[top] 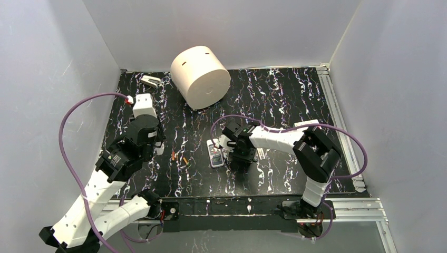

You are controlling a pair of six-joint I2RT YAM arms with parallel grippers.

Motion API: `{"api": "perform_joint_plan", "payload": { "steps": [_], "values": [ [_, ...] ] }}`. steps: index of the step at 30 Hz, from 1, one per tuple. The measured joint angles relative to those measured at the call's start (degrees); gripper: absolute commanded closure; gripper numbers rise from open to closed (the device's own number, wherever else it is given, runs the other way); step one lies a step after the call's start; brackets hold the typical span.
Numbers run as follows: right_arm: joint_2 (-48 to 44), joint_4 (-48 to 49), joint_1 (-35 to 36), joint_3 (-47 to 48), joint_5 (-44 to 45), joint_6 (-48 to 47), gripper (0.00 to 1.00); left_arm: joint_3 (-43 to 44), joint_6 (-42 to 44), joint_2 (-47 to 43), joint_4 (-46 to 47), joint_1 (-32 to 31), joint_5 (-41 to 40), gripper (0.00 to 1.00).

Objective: Load the batteries into the remote control

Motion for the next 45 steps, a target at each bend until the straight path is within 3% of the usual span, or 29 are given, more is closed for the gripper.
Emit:
{"api": "perform_joint_plan", "payload": {
  "steps": [8, 15, 19, 26, 30, 35, 40, 45],
  "values": [
    [-0.37, 0.39, -0.96, -0.48, -0.59, 0.94, 0.63, -0.04, -0.24, -0.26, 0.00, 0.70, 1.27, 1.00],
    [-0.85, 0.70, -2.38, -1.22, -2.67, 2.75, 0.87, -0.85, -1.25, -0.39, 0.46, 0.74, 3.06, 1.00],
    [-0.85, 0.76, -2.38, -1.20, -1.40, 4.15, 0.94, -1.57, -2.03, -0.35, 1.01, 0.74, 4.37, 1.00],
    [-2.73, 6.47, -2.56, -2.45, 2.43, 10.12, 0.96, -4.00, -3.72, 1.53, 3.91, 1.05, 9.29, 1.00],
    [-9.01, 10.45, -4.66, -3.28, 3.72, 18.56, 0.97, -8.72, -4.42, 4.00, 10.05, 1.09, 17.29, 1.00],
    [-22.97, 16.24, -8.74, -5.62, 7.45, 32.20, 0.97, -15.04, -4.07, 10.78, 23.87, 1.33, 34.32, 1.00],
    [-33.29, 17.68, -9.25, -7.56, 9.60, 44.59, 0.99, -15.56, -4.70, 19.67, 38.10, 2.23, 51.65, 1.00],
    [-37.64, 17.62, -9.25, -8.46, 8.39, 53.29, 0.99, -14.49, -8.41, 28.81, 50.49, 2.89, 63.65, 1.00]
  ]
}}
